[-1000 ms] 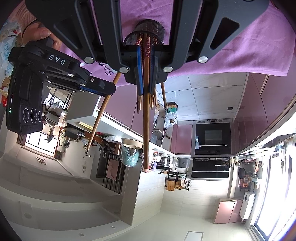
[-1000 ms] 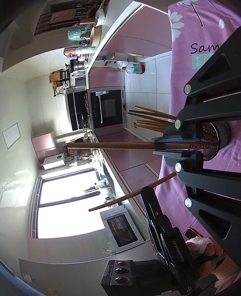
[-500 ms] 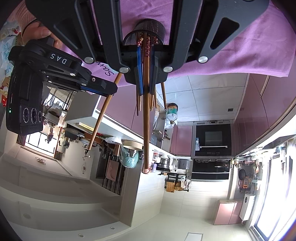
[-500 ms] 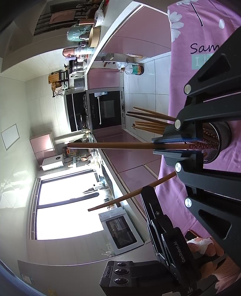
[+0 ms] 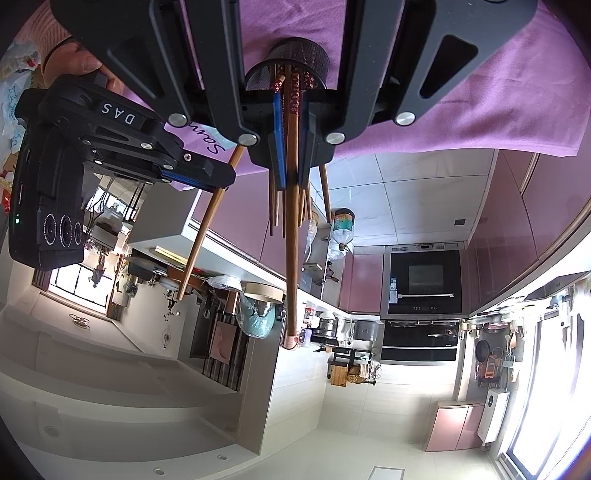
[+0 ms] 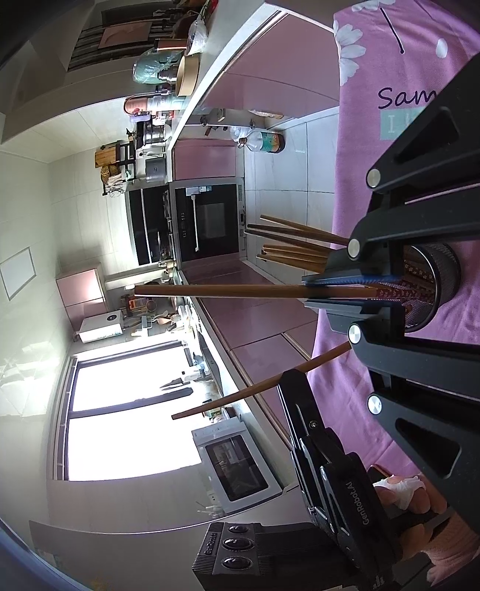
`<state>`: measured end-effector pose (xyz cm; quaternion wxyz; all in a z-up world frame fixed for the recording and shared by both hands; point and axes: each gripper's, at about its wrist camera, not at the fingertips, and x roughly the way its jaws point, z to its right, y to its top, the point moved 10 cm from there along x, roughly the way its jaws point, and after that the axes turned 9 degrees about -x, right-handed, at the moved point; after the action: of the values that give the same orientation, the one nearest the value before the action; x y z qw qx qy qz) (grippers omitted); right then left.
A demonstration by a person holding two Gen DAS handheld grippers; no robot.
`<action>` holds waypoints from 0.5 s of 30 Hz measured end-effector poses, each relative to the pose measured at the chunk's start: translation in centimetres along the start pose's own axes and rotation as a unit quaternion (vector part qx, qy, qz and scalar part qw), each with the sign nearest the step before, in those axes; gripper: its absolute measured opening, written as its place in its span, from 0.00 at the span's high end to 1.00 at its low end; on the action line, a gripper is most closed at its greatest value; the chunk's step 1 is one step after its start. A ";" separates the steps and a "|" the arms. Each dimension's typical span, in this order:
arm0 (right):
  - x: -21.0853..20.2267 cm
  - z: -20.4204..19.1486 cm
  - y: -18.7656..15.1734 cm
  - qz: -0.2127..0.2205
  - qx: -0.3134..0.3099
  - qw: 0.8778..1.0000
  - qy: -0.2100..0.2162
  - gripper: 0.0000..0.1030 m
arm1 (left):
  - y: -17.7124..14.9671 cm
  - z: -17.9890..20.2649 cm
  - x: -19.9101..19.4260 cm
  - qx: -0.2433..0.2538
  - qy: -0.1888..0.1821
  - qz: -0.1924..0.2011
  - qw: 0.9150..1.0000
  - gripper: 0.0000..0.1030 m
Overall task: Organize utensils
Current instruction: 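Lower the chopsticks into the mesh cup with both grippers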
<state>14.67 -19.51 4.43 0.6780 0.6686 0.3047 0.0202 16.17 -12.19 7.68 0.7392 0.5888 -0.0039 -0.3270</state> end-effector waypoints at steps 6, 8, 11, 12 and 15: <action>0.5 0.3 -0.7 -0.008 0.000 1.000 -0.002 0.95 | 0.0 -0.3 0.6 -0.001 0.002 -0.009 1.000 0.93; 0.8 0.4 -0.9 -0.011 0.000 1.000 -0.001 0.95 | 0.0 -0.5 0.8 0.001 0.002 -0.013 1.000 0.93; 1.0 0.5 -1.2 -0.017 0.000 1.000 0.000 0.95 | -0.1 -0.7 0.8 0.003 0.002 -0.019 1.000 0.93; 1.2 0.5 -1.2 -0.019 0.000 1.000 0.000 0.95 | -0.1 -0.8 0.9 0.004 0.002 -0.021 1.000 0.93; 1.5 0.5 -1.6 -0.027 -0.002 1.000 0.002 0.95 | -0.3 -1.0 1.0 0.006 0.004 -0.029 1.000 0.93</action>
<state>15.51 -19.52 2.29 0.6792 0.6587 0.3237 0.0035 17.22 -11.81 6.71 0.7262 0.5940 0.0136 -0.3458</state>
